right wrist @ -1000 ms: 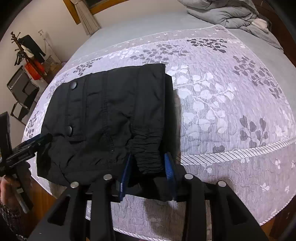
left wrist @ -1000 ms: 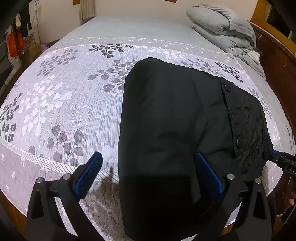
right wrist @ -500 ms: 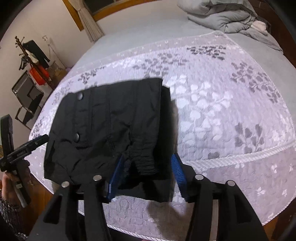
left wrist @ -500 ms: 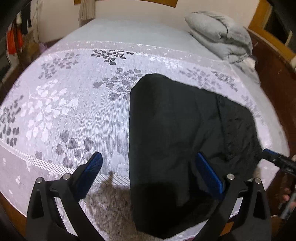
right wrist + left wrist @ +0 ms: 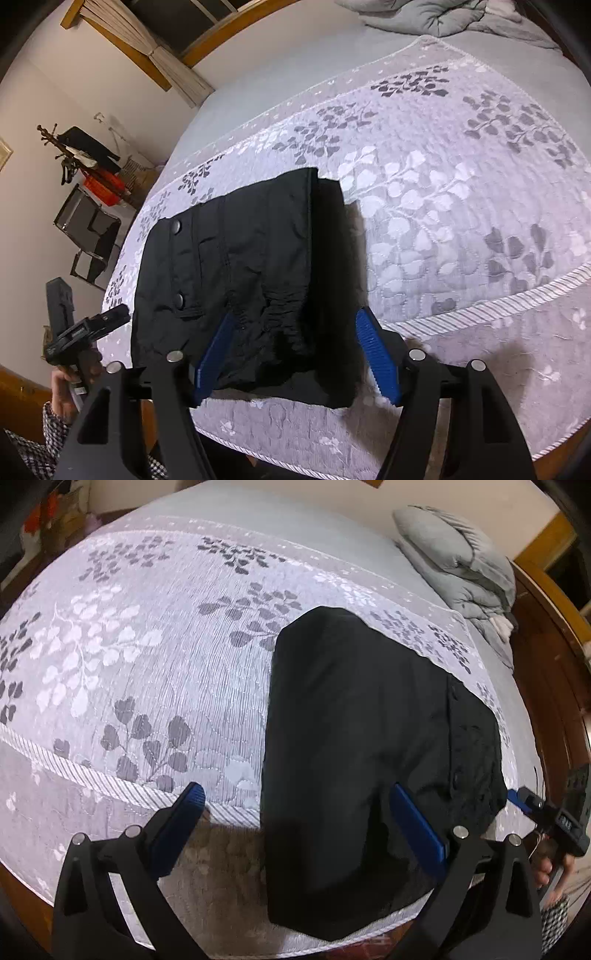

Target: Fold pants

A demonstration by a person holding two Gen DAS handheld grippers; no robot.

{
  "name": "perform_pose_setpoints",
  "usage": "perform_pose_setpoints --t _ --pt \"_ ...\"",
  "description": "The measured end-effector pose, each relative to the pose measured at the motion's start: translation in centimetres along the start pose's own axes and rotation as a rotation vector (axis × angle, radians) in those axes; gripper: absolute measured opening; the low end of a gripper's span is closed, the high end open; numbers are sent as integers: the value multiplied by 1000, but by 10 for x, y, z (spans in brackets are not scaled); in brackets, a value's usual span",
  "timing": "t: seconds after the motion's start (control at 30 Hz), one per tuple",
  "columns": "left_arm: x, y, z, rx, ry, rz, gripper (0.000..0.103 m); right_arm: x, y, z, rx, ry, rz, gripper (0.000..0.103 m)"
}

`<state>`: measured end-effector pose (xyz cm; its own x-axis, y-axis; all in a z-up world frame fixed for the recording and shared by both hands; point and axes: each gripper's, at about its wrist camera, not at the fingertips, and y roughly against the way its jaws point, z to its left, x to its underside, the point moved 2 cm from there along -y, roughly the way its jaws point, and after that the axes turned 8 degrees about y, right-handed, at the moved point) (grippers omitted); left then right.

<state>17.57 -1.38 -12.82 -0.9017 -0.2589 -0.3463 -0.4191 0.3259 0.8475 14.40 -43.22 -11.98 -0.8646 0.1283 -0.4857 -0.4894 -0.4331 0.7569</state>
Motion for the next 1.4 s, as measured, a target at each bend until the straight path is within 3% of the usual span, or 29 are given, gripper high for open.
perform_pose_setpoints --t 0.17,0.5,0.8,1.4 --pt "-2 -14 -3 28 29 40 100 -1 -12 2 -13 5 18 71" --pt "1 -42 -22 55 -7 115 100 -6 -37 -4 -36 -10 56 75" --pt "1 -53 -33 44 -29 131 100 -3 -56 -4 -26 11 99 83" --pt "-7 -70 -18 141 -35 208 101 2 -72 -12 -66 0 135 89"
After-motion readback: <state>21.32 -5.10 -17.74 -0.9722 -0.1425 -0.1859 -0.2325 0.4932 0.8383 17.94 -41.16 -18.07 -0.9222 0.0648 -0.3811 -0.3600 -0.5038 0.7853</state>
